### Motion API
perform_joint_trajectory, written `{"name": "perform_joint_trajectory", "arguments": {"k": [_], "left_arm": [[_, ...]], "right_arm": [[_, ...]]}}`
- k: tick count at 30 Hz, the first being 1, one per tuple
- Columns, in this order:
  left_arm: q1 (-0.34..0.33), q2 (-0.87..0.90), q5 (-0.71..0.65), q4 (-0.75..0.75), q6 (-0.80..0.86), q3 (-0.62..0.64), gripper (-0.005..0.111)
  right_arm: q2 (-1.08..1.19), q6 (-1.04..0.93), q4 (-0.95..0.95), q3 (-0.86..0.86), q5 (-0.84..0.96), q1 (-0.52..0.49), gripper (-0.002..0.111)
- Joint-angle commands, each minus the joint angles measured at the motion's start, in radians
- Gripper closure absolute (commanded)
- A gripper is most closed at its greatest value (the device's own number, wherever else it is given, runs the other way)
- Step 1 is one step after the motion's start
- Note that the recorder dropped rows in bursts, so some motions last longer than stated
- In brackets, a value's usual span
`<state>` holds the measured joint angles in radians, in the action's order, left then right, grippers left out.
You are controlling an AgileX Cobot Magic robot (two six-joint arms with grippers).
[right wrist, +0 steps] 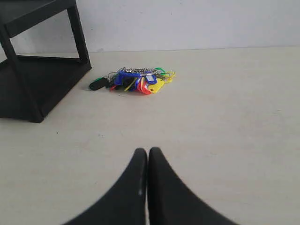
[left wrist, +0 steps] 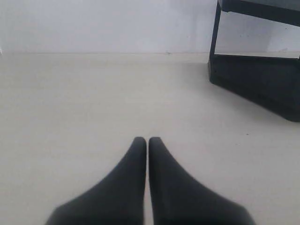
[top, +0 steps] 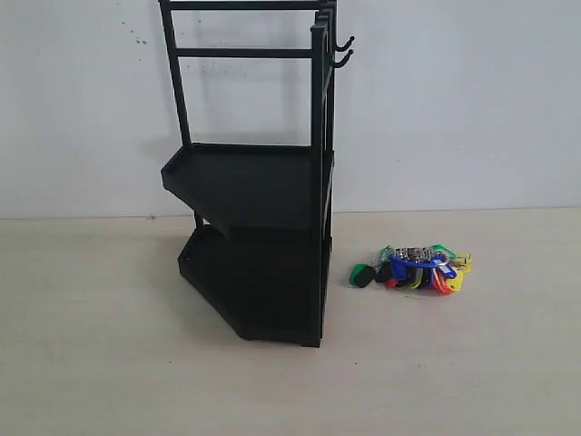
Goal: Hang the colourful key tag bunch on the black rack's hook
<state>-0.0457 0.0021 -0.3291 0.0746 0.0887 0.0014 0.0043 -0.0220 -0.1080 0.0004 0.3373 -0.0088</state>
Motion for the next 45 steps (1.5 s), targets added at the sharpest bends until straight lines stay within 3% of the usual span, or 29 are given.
{"name": "perform_joint_trajectory", "arguments": {"k": [1, 40, 45], "left_arm": [[0.0, -0.002, 0.015, 0.007, -0.01, -0.001, 0.102], [0.0, -0.002, 0.015, 0.007, -0.01, -0.001, 0.102], [0.0, -0.002, 0.015, 0.007, -0.01, -0.001, 0.102]], "right_arm": [[-0.004, -0.003, 0.009, 0.0, -0.008, 0.003, 0.108], [-0.004, -0.003, 0.009, 0.0, -0.008, 0.003, 0.108], [-0.004, -0.014, 0.108, 0.0, -0.076, 0.003, 0.108]]}}
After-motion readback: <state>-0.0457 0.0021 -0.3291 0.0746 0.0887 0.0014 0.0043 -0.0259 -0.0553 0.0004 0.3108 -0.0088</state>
